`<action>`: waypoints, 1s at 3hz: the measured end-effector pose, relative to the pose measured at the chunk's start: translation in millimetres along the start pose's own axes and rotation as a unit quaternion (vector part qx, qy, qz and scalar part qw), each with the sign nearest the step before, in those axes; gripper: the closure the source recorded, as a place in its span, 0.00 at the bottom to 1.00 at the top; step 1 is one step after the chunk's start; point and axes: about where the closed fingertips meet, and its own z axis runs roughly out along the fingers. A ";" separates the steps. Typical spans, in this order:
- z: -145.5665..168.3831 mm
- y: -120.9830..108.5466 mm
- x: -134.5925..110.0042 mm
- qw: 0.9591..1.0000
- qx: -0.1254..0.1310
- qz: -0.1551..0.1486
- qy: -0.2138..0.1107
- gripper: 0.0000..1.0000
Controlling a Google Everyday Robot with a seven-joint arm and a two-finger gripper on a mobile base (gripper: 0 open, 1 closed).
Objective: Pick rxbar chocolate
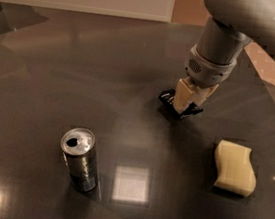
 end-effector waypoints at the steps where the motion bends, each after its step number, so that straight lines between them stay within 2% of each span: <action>1: -28.8 3.8 0.0 0.999 0.010 -0.031 -0.017 1.00; 3: -89.0 14.3 -11.8 0.994 0.026 -0.095 -0.052 1.00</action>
Offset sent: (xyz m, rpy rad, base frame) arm -0.0130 0.0087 0.1029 -0.0166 -0.1247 0.2052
